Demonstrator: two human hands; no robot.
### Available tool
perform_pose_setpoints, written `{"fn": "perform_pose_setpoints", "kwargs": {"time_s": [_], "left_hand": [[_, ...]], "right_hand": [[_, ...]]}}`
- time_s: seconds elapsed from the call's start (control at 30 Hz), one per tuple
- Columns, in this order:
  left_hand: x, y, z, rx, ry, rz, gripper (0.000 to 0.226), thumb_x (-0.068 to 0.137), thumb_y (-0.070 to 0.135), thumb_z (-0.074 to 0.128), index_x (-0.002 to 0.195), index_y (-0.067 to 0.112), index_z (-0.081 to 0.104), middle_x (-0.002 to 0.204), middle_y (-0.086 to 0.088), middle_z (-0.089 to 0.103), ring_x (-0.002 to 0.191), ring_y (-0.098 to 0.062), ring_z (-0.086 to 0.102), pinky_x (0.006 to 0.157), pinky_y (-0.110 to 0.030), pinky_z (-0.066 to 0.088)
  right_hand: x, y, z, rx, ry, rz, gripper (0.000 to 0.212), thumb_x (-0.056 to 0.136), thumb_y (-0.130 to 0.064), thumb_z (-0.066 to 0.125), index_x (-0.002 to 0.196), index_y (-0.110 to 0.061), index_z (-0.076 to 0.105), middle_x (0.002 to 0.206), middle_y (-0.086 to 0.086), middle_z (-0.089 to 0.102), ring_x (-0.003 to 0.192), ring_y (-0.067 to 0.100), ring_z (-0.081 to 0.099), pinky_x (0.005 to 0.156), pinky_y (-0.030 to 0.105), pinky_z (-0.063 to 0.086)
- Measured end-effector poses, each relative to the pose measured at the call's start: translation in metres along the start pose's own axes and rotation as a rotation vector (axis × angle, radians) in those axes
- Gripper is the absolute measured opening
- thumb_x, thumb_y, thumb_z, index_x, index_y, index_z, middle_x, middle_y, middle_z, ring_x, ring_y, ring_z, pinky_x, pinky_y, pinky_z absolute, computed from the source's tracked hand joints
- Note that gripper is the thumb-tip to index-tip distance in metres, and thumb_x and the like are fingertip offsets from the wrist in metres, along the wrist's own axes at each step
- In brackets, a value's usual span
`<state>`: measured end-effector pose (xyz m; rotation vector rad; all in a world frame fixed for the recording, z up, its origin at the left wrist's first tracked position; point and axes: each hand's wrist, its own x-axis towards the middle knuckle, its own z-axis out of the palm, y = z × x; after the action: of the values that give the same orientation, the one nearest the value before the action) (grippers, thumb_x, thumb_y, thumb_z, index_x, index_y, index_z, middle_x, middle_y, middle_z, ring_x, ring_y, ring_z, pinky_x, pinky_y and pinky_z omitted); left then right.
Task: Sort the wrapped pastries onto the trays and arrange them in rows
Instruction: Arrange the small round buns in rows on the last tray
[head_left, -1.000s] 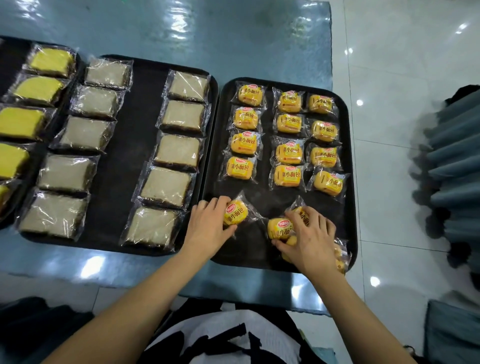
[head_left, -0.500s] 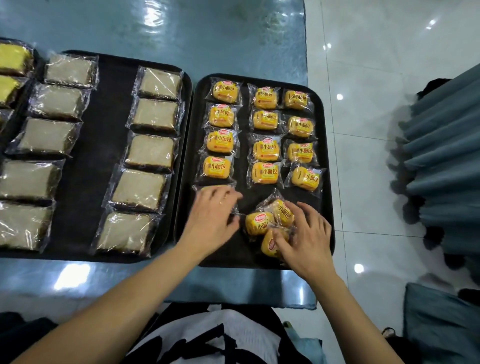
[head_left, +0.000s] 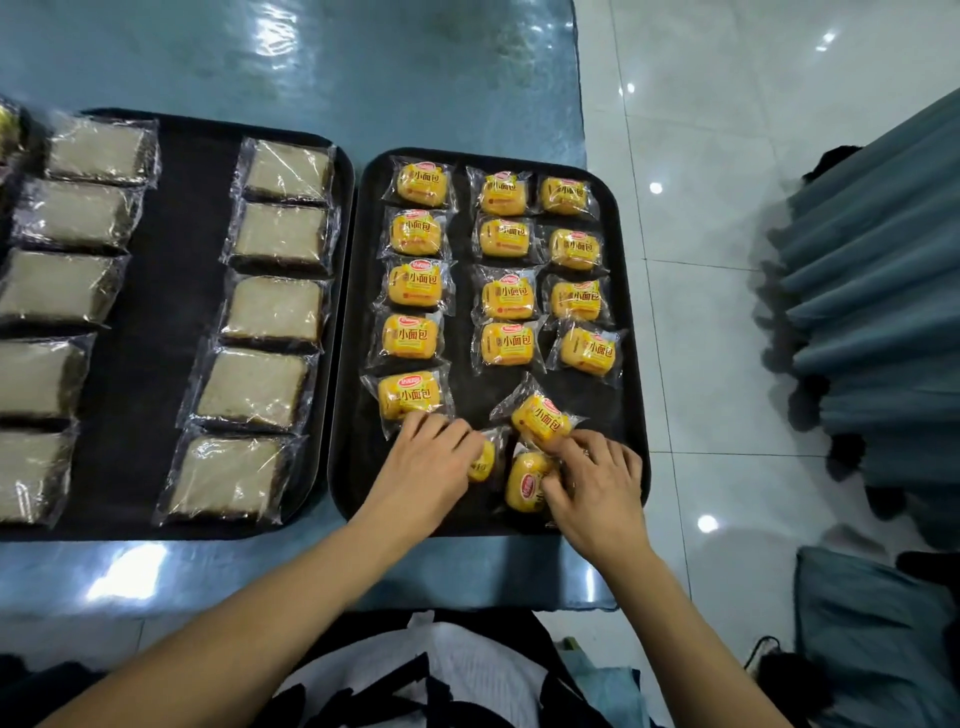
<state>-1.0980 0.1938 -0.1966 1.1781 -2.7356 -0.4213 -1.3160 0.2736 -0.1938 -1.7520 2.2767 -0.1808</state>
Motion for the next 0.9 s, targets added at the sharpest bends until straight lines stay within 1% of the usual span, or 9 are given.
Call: {"fn": "perform_pose_setpoints", "kwargs": {"time_s": [0.1,0.17,0.3,0.4,0.5,0.67,0.73,0.83,0.9], "left_hand": [[-0.028,-0.015,-0.005,0.028,0.007,-0.028,0.032,0.067,0.009,0.076,0.093,0.02,0.061,0.093,0.003,0.062,0.088,-0.024,0.06,0.088,-0.041,0.046],[-0.046,-0.028,-0.006,0.045,-0.016,-0.107,0.036,0.066,0.009,0.079,0.094,0.021,0.061,0.093,0.003,0.061,0.087,-0.024,0.06,0.086,-0.04,0.044],[-0.059,-0.047,-0.01,0.013,-0.039,-0.268,0.035,0.075,0.011,0.079,0.103,0.023,0.061,0.097,0.003,0.059,0.086,-0.024,0.062,0.082,-0.041,0.047],[-0.058,-0.045,-0.014,-0.031,-0.05,-0.248,0.042,0.078,0.023,0.078,0.116,0.023,0.06,0.112,0.002,0.059,0.099,-0.022,0.061,0.088,-0.042,0.047],[-0.054,-0.041,-0.012,-0.018,-0.148,-0.234,0.065,0.076,0.039,0.079,0.133,0.025,0.053,0.128,0.002,0.056,0.115,-0.024,0.055,0.097,-0.043,0.045],[-0.053,-0.039,-0.003,0.007,-0.156,-0.154,0.067,0.072,0.016,0.083,0.133,0.025,0.055,0.128,0.002,0.058,0.112,-0.024,0.059,0.093,-0.043,0.049],[-0.053,-0.04,-0.002,0.002,-0.141,-0.159,0.068,0.07,0.015,0.084,0.132,0.026,0.057,0.127,0.003,0.06,0.11,-0.024,0.06,0.092,-0.042,0.05],[-0.053,-0.041,-0.001,-0.006,-0.141,-0.16,0.071,0.067,0.015,0.085,0.131,0.027,0.058,0.126,0.003,0.06,0.108,-0.024,0.061,0.091,-0.042,0.05],[-0.053,-0.041,0.0,-0.008,-0.151,-0.16,0.071,0.067,0.016,0.084,0.132,0.027,0.057,0.127,0.004,0.06,0.109,-0.023,0.06,0.092,-0.042,0.048]], "right_hand": [[0.014,-0.005,-0.009,0.044,0.077,0.093,0.042,0.096,-0.051,0.036,0.11,-0.027,0.068,0.116,-0.002,0.062,0.109,0.022,0.056,0.101,0.042,0.036],[0.033,-0.006,-0.015,0.007,0.077,0.123,0.041,0.097,-0.056,0.045,0.116,-0.027,0.066,0.119,-0.001,0.063,0.113,0.023,0.055,0.101,0.044,0.038],[0.072,-0.016,-0.02,-0.182,-0.225,0.056,0.057,0.088,-0.063,0.062,0.133,-0.03,0.056,0.129,0.0,0.059,0.124,0.027,0.052,0.105,0.048,0.036],[0.088,-0.026,-0.021,-0.223,-0.329,-0.035,0.053,0.088,-0.051,0.068,0.133,-0.028,0.051,0.129,0.0,0.059,0.125,0.026,0.053,0.108,0.048,0.035],[0.095,-0.032,-0.022,-0.229,-0.243,-0.25,0.051,0.088,-0.044,0.069,0.134,-0.032,0.051,0.131,-0.004,0.058,0.128,0.022,0.049,0.111,0.045,0.027],[0.099,-0.044,-0.021,-0.28,-0.18,-0.273,0.058,0.092,-0.048,0.066,0.144,-0.03,0.048,0.14,-0.001,0.054,0.135,0.026,0.044,0.114,0.048,0.027],[0.082,-0.043,-0.03,-0.21,-0.11,-0.254,0.053,0.09,-0.035,0.068,0.141,-0.03,0.051,0.136,0.0,0.055,0.131,0.027,0.048,0.112,0.047,0.03],[0.036,-0.026,-0.038,-0.206,-0.217,-0.468,0.062,0.081,-0.016,0.068,0.138,-0.033,0.055,0.133,-0.003,0.057,0.13,0.025,0.049,0.112,0.045,0.031],[0.012,-0.017,-0.031,-0.305,-0.323,-0.565,0.074,0.073,-0.013,0.075,0.141,-0.034,0.054,0.141,0.001,0.056,0.142,0.028,0.042,0.12,0.055,0.026]]}}
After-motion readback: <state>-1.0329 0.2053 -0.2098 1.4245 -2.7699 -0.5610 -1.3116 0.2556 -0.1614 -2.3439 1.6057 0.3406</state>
